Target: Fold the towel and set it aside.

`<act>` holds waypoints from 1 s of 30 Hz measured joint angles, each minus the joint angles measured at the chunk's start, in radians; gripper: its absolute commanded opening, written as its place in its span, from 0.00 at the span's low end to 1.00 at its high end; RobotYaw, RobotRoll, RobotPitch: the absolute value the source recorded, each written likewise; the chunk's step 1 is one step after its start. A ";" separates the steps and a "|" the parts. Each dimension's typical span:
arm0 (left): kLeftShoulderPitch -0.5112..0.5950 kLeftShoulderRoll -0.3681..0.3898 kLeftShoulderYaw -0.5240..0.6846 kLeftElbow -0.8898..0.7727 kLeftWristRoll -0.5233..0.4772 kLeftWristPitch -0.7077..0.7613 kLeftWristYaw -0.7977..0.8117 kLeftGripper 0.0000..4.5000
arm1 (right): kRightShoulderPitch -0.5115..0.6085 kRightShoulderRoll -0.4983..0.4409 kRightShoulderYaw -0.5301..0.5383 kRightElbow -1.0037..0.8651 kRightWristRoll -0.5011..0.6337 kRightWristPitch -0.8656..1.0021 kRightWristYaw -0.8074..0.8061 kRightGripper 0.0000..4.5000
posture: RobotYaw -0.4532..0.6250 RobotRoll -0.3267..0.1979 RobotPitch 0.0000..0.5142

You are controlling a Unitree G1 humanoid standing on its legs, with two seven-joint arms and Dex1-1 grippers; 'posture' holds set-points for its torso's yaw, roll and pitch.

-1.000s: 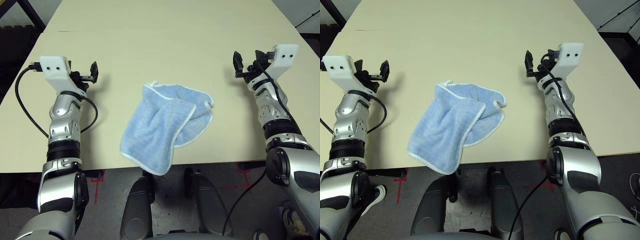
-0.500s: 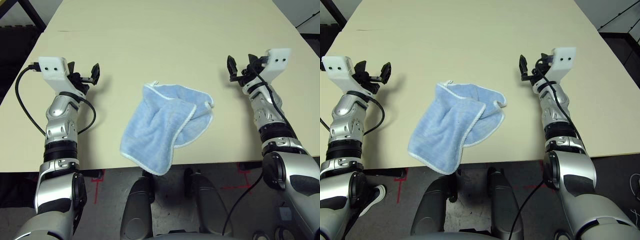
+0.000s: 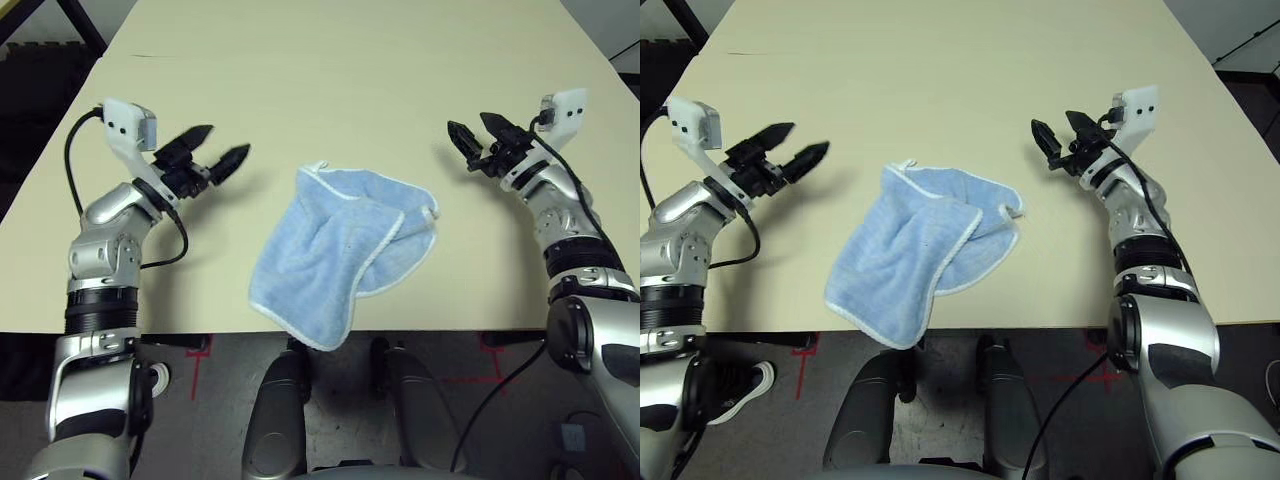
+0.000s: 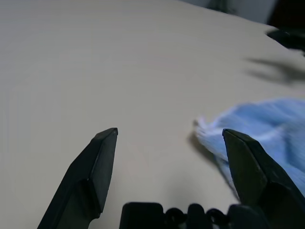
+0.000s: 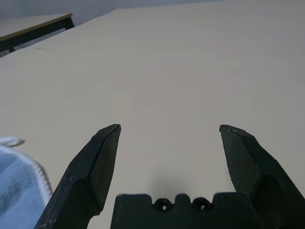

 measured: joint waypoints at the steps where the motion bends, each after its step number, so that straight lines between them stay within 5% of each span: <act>1: 0.005 0.031 -0.012 -0.007 0.000 0.005 -0.051 0.99 | -0.007 -0.010 0.010 -0.005 0.000 0.024 0.029 1.00 | 0.40 0.62 0.48; 13: 0.093 0.174 -0.074 -0.087 0.023 -0.084 -0.346 0.99 | -0.116 -0.033 0.179 -0.089 -0.053 0.348 0.187 1.00 | 0.42 0.62 0.49; 22: -0.045 0.223 -0.076 0.134 0.045 -0.219 -0.510 0.99 | -0.140 -0.059 0.238 -0.144 -0.088 0.478 0.237 1.00 | 0.39 0.62 0.53; 30: -0.129 0.191 -0.077 0.265 0.061 -0.302 -0.559 0.99 | -0.131 -0.089 0.266 -0.216 -0.089 0.658 0.257 1.00 | 0.39 0.62 0.54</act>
